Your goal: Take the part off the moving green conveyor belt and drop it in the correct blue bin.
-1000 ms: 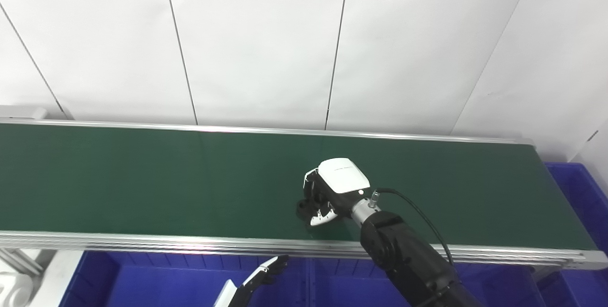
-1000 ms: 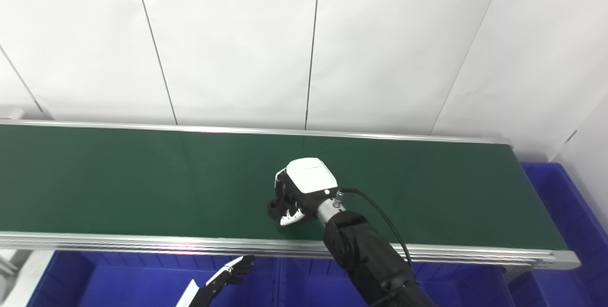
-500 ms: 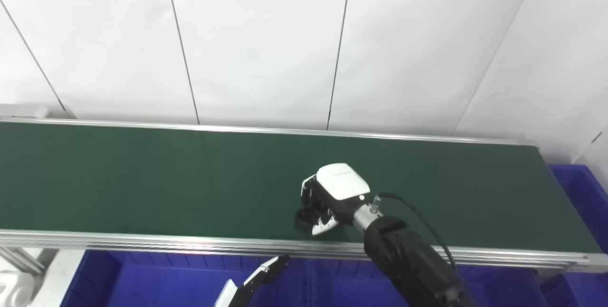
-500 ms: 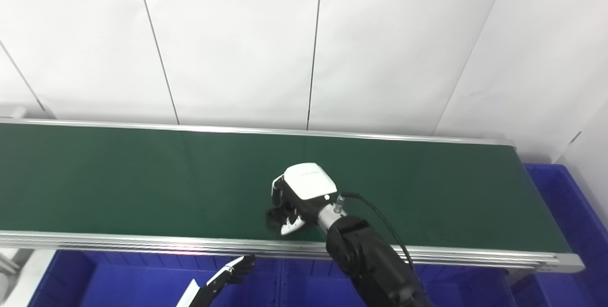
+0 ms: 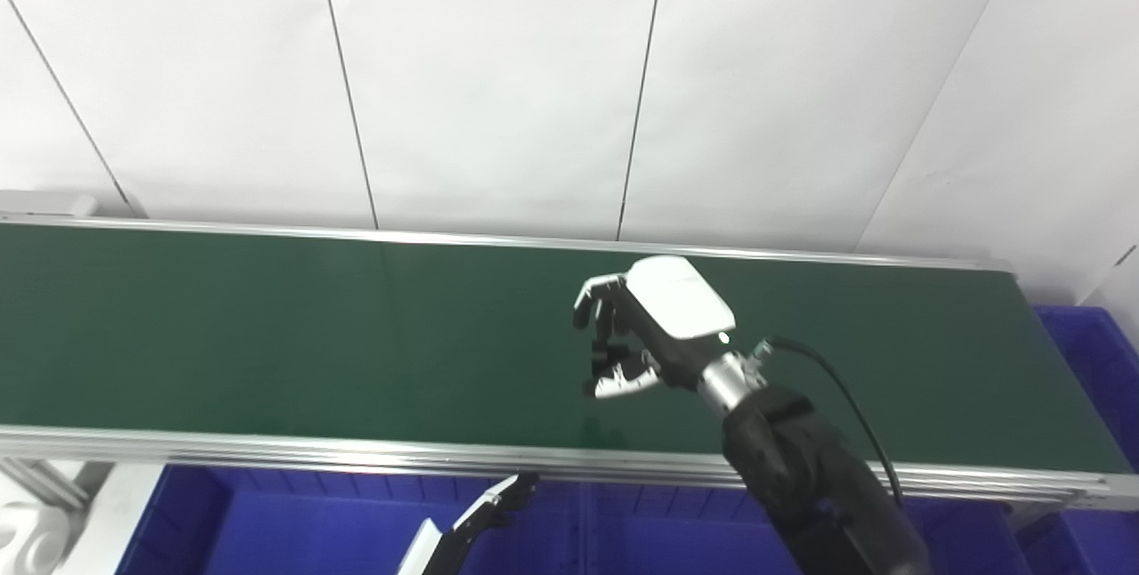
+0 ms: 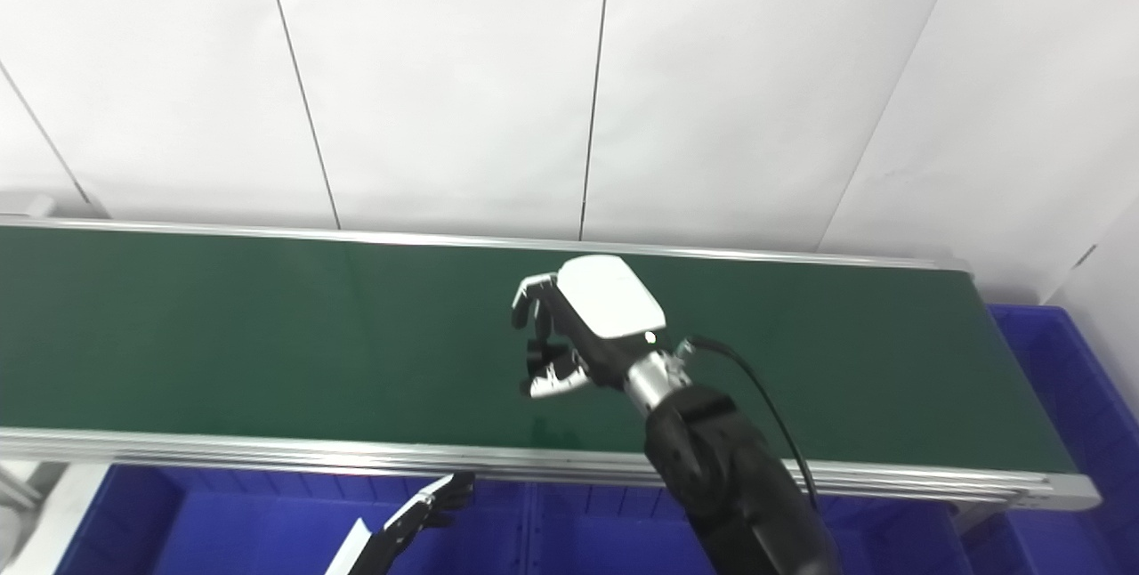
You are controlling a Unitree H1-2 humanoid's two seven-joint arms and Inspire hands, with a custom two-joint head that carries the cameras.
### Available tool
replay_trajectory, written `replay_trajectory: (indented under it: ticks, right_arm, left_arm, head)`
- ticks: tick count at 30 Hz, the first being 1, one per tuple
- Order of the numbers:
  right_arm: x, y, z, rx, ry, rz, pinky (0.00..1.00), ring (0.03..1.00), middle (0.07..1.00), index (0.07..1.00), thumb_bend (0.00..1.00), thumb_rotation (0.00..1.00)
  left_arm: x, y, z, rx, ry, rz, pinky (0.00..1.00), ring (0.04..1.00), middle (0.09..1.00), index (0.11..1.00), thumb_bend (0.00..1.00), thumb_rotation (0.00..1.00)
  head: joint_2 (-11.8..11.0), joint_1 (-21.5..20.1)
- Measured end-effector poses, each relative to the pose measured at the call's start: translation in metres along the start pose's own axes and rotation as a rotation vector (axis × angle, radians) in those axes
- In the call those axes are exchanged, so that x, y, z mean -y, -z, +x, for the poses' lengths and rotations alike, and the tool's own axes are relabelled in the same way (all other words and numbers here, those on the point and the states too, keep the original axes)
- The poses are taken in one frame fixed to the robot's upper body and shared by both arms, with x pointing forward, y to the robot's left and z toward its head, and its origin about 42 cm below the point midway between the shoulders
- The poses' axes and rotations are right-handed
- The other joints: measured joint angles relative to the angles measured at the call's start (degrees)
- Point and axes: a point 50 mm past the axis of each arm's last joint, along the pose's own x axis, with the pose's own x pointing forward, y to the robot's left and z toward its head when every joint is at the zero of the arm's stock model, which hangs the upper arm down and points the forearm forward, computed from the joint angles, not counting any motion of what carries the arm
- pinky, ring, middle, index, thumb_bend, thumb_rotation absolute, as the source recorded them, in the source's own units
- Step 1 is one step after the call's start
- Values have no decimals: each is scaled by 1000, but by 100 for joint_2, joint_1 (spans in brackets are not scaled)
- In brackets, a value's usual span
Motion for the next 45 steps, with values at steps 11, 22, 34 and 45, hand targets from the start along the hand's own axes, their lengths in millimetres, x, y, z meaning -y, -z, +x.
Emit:
replay_trajectory:
  ticks: [11,22,34,45]
  right_arm:
    - [-25,21,-69,-107,-8,109,355,437,451,538,514,0]
    - [-66,48,-149,-265,-10,187,377,465,457,537,516,0]
    - [-66,46,-171,-283,44,247,329,419,441,547,511,0]
    - [-94,61,-183,-378,18,264,351,450,448,543,514,0]
  left_arm:
    - [-2,-3,0,2,-4,-19,769,835,868,866,758,510]
    - [-7,-5,1,2,-1,-29,749,823,861,864,758,496]
    - [-7,-5,1,-5,-17,-40,752,821,855,857,760,495]
    - [-8,-10,4,12,-16,-47,760,825,854,852,747,473]
  head:
    - [176,53]
    - [264,70]
    - [343,44]
    - [395,44]
